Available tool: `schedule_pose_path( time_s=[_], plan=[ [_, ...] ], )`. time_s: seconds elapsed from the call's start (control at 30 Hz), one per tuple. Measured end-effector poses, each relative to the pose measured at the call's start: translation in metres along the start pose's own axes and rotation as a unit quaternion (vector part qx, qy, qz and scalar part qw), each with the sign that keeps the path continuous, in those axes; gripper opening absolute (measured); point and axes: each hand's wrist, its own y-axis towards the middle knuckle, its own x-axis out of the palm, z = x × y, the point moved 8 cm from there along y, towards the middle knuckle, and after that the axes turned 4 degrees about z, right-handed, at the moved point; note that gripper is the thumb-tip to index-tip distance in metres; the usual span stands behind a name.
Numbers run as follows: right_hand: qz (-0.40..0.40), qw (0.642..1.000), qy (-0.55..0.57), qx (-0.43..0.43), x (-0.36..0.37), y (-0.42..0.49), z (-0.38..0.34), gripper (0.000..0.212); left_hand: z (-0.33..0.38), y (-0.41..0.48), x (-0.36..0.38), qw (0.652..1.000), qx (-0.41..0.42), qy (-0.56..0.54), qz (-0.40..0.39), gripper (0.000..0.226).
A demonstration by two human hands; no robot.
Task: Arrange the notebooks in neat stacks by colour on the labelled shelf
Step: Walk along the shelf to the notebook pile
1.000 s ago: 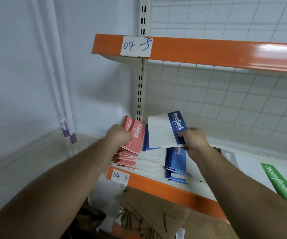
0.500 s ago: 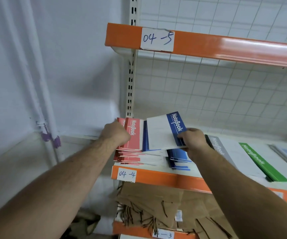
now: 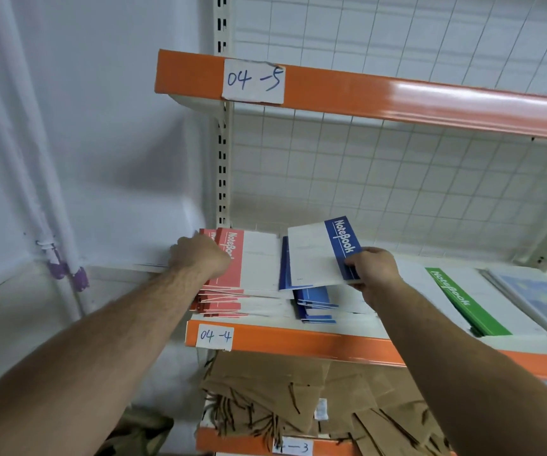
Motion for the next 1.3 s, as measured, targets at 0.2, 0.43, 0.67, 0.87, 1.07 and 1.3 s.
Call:
schedule_pose_path(
  time_s=[0.2,0.43,0.67,0.87,1.07,1.3],
  plan=[
    [0.016,0.999,-0.047,0.019,-0.03,0.022,0.014,0.017,0.046,-0.019,-0.001,0.995,0.08,0.033,0.046,0.052],
    [0.004,0.971,-0.237,-0.045,-0.033,0.04,0.013,0.028,0.073,-0.042,0.019,0.992,0.115,0.046,0.02,0.06],
    [-0.02,0.891,-0.435,-0.131,-0.014,0.035,0.004,0.036,0.077,-0.05,0.026,0.996,0.091,0.004,0.007,0.071],
    [0.008,0.818,-0.54,-0.196,-0.001,0.023,0.002,0.049,0.09,-0.053,0.027,0.993,0.114,0.008,0.018,0.061],
    [-0.014,0.812,-0.544,-0.21,-0.001,0.018,0.0,0.05,0.114,-0.06,0.033,0.985,0.169,0.016,0.013,0.052],
    [0.03,0.822,-0.526,-0.215,-0.039,0.008,-0.008,0.06,0.156,-0.076,0.05,0.955,0.291,0.06,-0.013,0.06]
  ],
)
